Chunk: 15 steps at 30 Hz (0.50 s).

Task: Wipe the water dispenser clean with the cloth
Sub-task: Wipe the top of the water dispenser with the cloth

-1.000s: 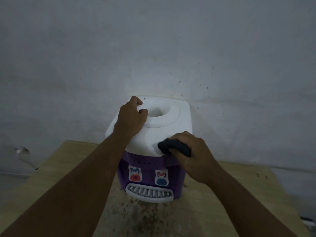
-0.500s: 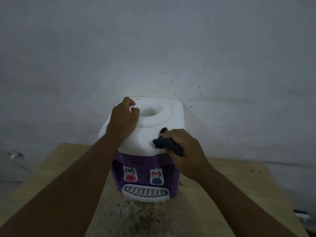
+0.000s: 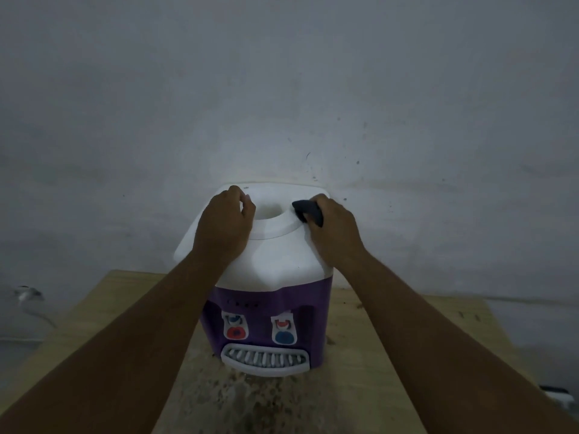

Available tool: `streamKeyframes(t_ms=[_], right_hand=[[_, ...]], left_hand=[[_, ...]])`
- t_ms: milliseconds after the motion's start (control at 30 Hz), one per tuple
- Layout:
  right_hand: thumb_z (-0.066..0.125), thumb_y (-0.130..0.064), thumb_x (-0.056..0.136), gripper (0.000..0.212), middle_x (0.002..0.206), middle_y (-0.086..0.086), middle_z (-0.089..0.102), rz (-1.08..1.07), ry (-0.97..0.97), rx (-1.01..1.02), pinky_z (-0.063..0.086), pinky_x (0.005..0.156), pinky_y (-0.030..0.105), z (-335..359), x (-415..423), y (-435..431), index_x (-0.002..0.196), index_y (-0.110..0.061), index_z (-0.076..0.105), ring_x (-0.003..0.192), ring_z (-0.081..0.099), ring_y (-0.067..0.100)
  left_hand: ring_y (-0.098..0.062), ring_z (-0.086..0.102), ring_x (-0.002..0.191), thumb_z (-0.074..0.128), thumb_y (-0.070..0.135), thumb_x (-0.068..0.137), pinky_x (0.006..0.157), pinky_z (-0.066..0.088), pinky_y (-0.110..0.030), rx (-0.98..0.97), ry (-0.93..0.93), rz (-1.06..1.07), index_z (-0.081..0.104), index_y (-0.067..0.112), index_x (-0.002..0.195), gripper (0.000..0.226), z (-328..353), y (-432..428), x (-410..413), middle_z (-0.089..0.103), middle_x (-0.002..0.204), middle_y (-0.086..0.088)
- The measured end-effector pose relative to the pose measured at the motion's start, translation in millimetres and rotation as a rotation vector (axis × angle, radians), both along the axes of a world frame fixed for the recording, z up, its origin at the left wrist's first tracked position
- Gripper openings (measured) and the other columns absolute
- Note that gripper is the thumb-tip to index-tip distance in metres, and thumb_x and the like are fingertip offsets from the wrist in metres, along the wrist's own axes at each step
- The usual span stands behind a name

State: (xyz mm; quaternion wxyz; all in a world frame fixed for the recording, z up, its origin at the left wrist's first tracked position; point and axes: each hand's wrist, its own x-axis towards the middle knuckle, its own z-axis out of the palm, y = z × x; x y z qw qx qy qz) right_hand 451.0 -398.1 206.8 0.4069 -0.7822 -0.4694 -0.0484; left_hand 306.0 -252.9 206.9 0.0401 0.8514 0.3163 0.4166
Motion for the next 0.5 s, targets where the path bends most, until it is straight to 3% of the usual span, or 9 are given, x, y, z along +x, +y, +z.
streamKeyframes(t_ms=[167,300,400,500], right_hand=[[0.045,-0.020,0.097,0.018,0.101,0.001,0.062,-0.031,0.106,-0.057,0.032,0.068,0.021,11,8,9,0.105,-0.013,0.059,0.085,0.052,0.016],[0.053,-0.022,0.094,0.013,0.087,0.001,0.061,0.021,0.069,-0.062,0.035,0.061,0.024,11,-9,-13,0.097,-0.011,0.060,0.078,0.054,0.018],[0.059,-0.024,0.093,0.015,0.093,0.000,0.064,0.211,0.008,-0.013,0.037,0.066,0.012,0,-28,-38,0.100,-0.012,0.066,0.080,0.054,0.008],[0.064,-0.016,0.091,0.012,0.095,0.006,0.068,0.367,-0.073,0.073,0.039,0.075,0.012,-11,-42,-62,0.096,-0.007,0.070,0.085,0.053,0.005]], left_hand=[[-0.026,0.047,0.060,0.043,0.022,0.098,0.059,0.033,-0.037,0.396,0.240,0.084,0.054,0.012,0.072,0.030,10,-5,1,0.054,0.063,-0.006],[-0.020,0.034,0.058,0.047,0.021,0.098,0.057,0.031,-0.034,0.356,0.212,0.086,0.048,0.012,0.066,0.034,11,-9,1,0.052,0.058,-0.007],[-0.020,0.034,0.057,0.049,0.023,0.098,0.057,0.027,-0.032,0.332,0.217,0.088,0.042,0.014,0.062,0.037,13,-10,3,0.044,0.054,-0.003],[-0.021,0.035,0.056,0.048,0.025,0.098,0.057,0.028,-0.033,0.331,0.251,0.092,0.041,0.015,0.062,0.038,16,-11,3,0.041,0.055,-0.001]])
